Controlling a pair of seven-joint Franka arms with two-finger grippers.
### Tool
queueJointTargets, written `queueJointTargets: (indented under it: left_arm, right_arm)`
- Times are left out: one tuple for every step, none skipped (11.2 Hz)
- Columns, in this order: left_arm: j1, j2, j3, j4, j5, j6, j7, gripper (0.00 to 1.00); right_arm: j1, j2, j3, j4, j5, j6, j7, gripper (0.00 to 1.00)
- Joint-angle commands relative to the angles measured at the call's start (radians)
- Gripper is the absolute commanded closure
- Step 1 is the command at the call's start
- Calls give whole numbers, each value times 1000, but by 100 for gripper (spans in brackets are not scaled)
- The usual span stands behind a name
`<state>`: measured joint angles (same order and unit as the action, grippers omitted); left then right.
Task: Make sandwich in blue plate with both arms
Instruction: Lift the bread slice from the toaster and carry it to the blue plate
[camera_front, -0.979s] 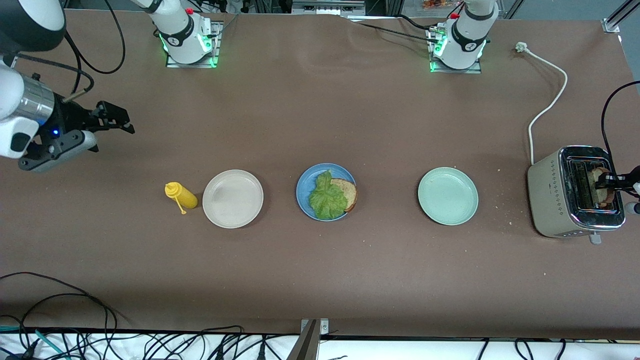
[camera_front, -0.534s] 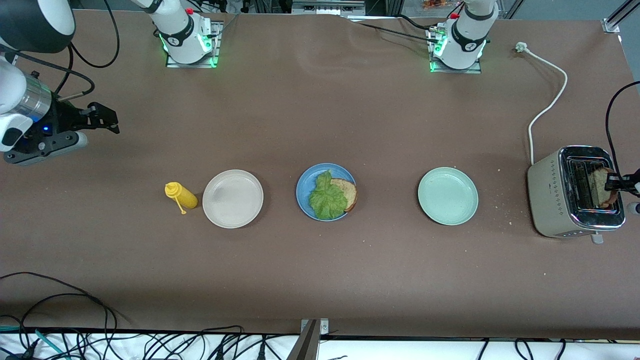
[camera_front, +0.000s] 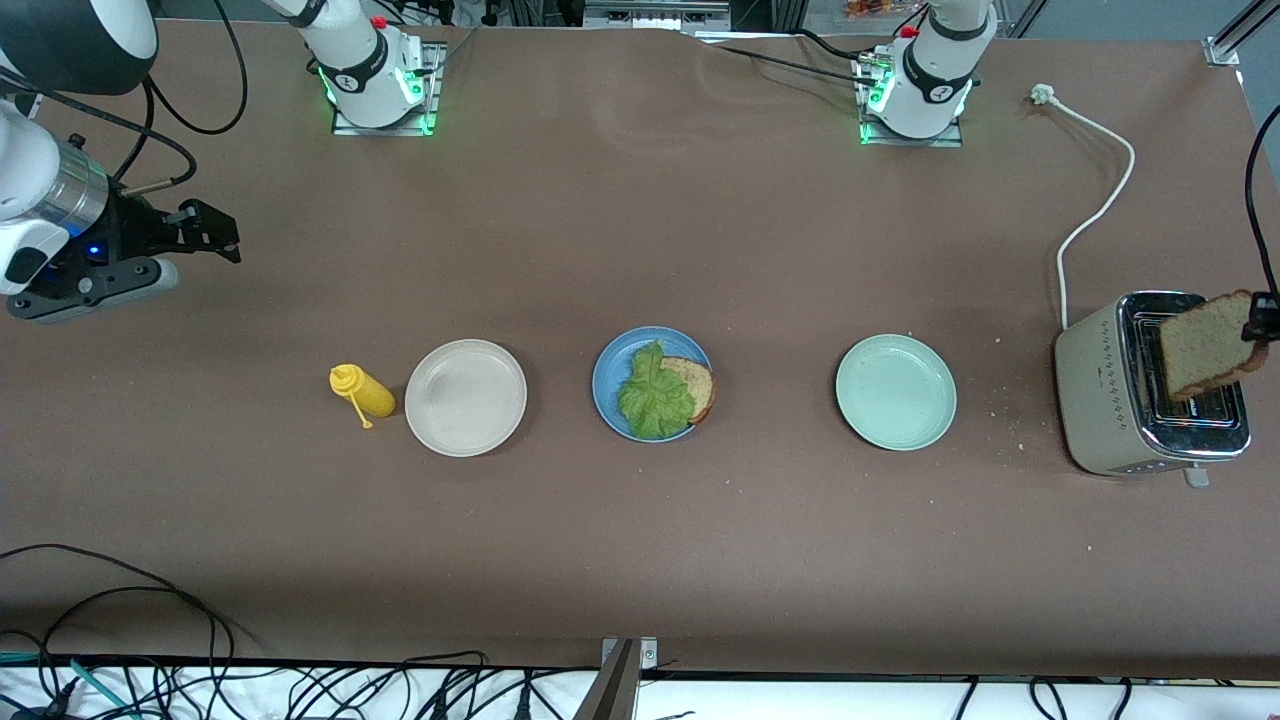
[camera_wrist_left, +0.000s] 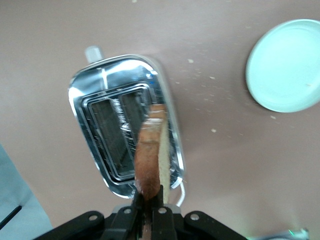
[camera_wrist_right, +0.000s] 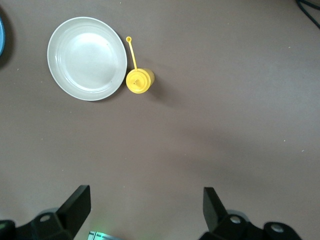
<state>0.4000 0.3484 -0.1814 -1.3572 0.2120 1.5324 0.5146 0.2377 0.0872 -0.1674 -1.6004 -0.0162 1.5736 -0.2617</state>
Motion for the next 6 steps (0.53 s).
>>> queueJointTargets:
  left_arm:
    - [-30,3,-154,104,15,-190,2,100]
    - [-55,4,-211,102,1,-201,4,100]
    - [-73,14,-243,90,-70,-204,2,98]
    - [-111,38,-247,84,-176,-213,-4,99]
    - [-154,75,-248,84,-260,-213,-33,99]
    - [-205,114,-248,84,-331,-213,-106,99]
  right_arm:
    - [3,-26,-1,7,16,-55,15,0]
    - [3,-29,-4,8,16,-63,10,0]
    - [3,-30,-23,13,15,-63,4,0]
    - [3,-29,-38,25,18,-70,-7,0]
    - [2,-29,-43,39,18,-75,-22,0]
    - [0,-27,-46,40,16,-79,-24,0]
